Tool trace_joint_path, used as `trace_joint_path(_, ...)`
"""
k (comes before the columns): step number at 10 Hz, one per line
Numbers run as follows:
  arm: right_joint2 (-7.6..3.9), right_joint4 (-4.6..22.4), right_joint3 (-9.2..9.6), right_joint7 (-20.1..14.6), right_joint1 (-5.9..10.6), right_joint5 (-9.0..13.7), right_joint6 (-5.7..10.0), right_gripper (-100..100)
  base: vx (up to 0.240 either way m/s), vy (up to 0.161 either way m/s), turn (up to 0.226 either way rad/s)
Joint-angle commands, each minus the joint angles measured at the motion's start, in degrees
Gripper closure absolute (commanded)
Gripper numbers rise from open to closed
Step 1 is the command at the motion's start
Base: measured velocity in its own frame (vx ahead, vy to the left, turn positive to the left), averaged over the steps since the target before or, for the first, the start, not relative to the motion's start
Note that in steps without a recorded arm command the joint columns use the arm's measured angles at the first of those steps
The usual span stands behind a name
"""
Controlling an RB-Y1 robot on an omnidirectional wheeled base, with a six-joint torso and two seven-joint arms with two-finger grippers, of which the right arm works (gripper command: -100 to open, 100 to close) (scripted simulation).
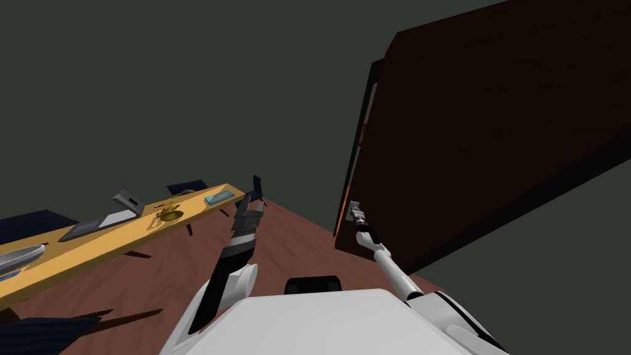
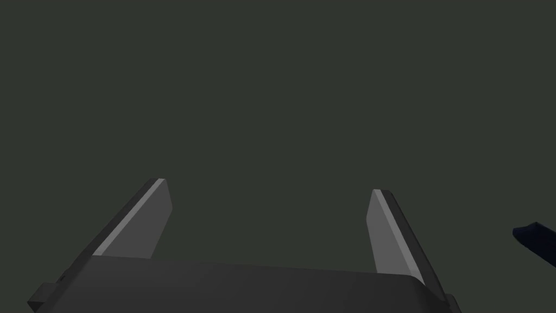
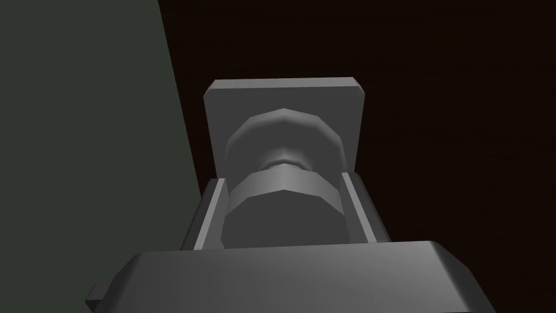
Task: Pull the door open
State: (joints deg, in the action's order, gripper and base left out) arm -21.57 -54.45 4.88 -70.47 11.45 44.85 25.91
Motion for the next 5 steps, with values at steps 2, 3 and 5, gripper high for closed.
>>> trace_joint_path(2, -0.74, -1.08, 1.84, -1.52, -0.84, -0.07, -0.34, 100, -0.21, -0.056, 0.098)
trace_joint_path(3, -1.15, -1.45, 2.53, -2.16, -1.05, -0.1, -0.36, 100, -0.225, -0.049, 0.118)
trace_joint_path(5, -2.13, -2.36, 4.19, -3.67, -1.53, -0.17, -0.41, 100, -0.241, -0.082, 0.122)
